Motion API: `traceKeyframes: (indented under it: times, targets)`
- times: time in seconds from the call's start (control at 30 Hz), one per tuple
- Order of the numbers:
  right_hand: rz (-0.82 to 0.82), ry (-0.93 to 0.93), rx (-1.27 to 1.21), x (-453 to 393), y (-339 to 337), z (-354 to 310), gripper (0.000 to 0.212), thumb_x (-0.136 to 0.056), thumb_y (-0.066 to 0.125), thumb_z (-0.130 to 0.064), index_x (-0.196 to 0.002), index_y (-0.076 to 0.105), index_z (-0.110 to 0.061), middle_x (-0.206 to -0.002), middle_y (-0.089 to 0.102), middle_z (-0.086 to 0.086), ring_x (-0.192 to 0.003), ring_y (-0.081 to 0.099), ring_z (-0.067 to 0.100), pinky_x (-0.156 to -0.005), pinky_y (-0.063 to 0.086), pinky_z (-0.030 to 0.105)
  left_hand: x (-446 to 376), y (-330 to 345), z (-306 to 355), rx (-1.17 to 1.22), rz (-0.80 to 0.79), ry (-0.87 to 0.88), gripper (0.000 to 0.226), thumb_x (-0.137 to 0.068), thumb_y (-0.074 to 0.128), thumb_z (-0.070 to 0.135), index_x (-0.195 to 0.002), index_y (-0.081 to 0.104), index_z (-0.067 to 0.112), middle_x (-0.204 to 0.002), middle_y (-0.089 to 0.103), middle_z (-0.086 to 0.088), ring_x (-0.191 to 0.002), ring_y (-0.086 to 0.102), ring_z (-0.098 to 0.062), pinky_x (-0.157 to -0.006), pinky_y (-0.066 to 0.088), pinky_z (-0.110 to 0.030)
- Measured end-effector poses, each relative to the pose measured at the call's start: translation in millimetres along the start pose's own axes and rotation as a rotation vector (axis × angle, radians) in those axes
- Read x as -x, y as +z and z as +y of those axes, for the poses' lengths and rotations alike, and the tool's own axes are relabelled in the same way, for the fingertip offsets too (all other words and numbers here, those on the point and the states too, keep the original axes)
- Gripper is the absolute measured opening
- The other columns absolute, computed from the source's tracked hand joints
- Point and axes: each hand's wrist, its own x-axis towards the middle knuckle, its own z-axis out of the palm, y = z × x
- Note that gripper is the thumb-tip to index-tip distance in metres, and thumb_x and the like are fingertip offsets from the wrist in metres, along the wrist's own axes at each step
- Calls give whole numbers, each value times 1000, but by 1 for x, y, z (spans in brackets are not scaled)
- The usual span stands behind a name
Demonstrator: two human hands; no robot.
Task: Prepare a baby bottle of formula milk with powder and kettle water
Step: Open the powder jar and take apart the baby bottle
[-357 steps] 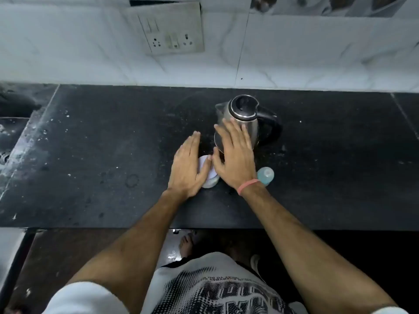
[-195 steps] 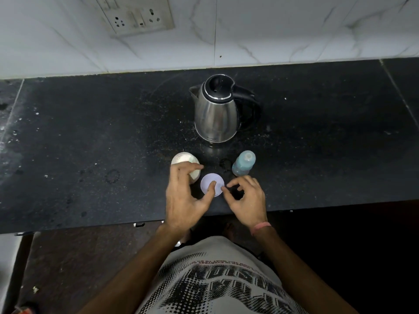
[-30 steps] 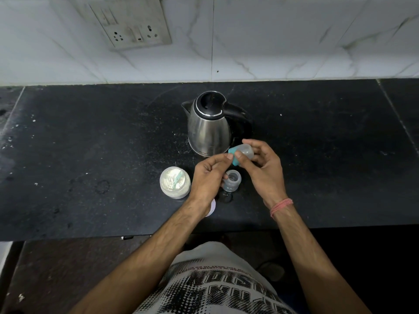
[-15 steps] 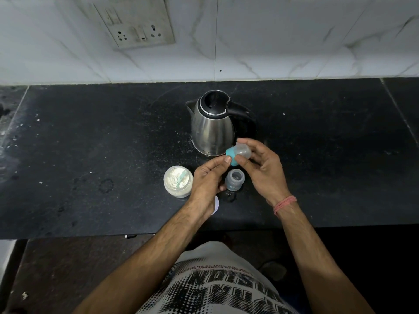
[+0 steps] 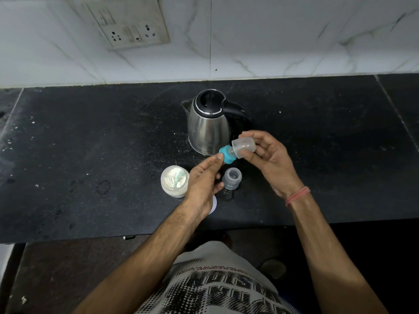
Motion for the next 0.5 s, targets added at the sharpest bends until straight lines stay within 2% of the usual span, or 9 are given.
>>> traceKeyframes:
  times: [0.1,0.13,0.2,0.27,0.37,0.5]
  targets:
    - [152,65,-153,6,5,5,53,-92,90,-33,-136,70,-12,-128,81,8,-122,79,24,-99,67,37,0,-3,2,69,-52,-55,38,-108,80,24,-142,78,7,-111,78,1,-65,60,-2,-59,59,-18]
    - [234,81,-173,7,4,9,55,-91,92,-35,-136,70,-12,-125,81,7,-118,79,22,-97,68,37,0,-5,2,86,-60,-67,38,-108,81,23,-142,78,8,-109,80,3,-66,61,-2,-59,59,-18]
    - [383,99,-133,10,-3,19,54,-91,94,-25,-137,68,-12,-120,80,6,-112,80,19,-96,68,38,-1,-6,0,91,-73,-82,35,-108,81,23,-140,80,10,-110,80,1,-66,62,-2,-58,58,-18]
    - [461,122,-58,14,-14,29,54,-90,95,-14,-137,68,-14,-117,80,5,-106,81,14,-94,67,33,0,-4,-4,80,-89,-89,30,-108,81,24,-135,82,12,-108,79,0,-65,60,-2,-56,56,-17]
    - [491,155,60,24,-29,40,51,-88,97,-10,-131,73,-22,-120,81,-2,-110,80,9,-93,65,24,4,2,-9,14,-117,-75,23,-108,81,27,-128,84,18,-92,74,5,-64,57,-1,-54,52,-15]
    - [514,180,142,39,-45,55,49,-87,98,-11,-128,74,-25,-118,82,-11,-113,78,5,-95,64,22,15,19,-25,-172,-136,-13,16,-108,81,29,-122,87,24,-85,70,8,-64,55,0,-56,52,-16]
